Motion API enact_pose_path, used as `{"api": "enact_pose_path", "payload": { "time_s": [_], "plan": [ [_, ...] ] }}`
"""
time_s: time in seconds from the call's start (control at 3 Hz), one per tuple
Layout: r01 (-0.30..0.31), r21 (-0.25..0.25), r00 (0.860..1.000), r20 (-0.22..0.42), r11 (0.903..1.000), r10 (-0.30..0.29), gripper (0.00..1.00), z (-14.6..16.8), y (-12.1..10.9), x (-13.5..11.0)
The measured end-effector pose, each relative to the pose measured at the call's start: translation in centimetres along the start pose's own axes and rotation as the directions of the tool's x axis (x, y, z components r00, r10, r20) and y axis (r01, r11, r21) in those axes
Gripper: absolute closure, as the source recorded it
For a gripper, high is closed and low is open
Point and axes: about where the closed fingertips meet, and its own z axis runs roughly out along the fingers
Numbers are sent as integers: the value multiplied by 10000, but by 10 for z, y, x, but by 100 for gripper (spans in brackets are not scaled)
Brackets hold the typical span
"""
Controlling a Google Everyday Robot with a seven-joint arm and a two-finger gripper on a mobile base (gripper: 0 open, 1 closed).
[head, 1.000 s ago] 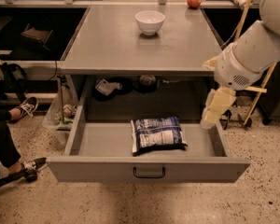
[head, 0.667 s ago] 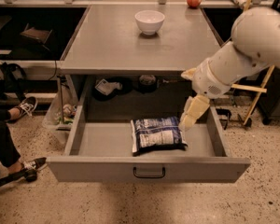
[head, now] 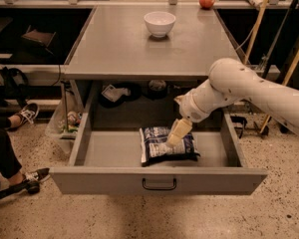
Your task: Pick blue chip bag from top drawer and place on counter
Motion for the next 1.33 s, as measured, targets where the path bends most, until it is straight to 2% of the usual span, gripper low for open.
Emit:
{"api": "enact_pose_path", "payload": {
  "time_s": [0.33, 0.67, 1.0, 1.33],
  "plan": [
    [1, 18, 10000, -17, 10000, -1, 0, 3, 1, 1],
    [-84, -321, 9999, 108, 9995, 87, 0, 17, 3, 4],
    [-308, -931, 9963, 773, 9952, 380, 0, 48, 5, 10],
    [-475, -1196, 9952, 794, 9917, 572, 0, 65, 10, 20]
  ]
}}
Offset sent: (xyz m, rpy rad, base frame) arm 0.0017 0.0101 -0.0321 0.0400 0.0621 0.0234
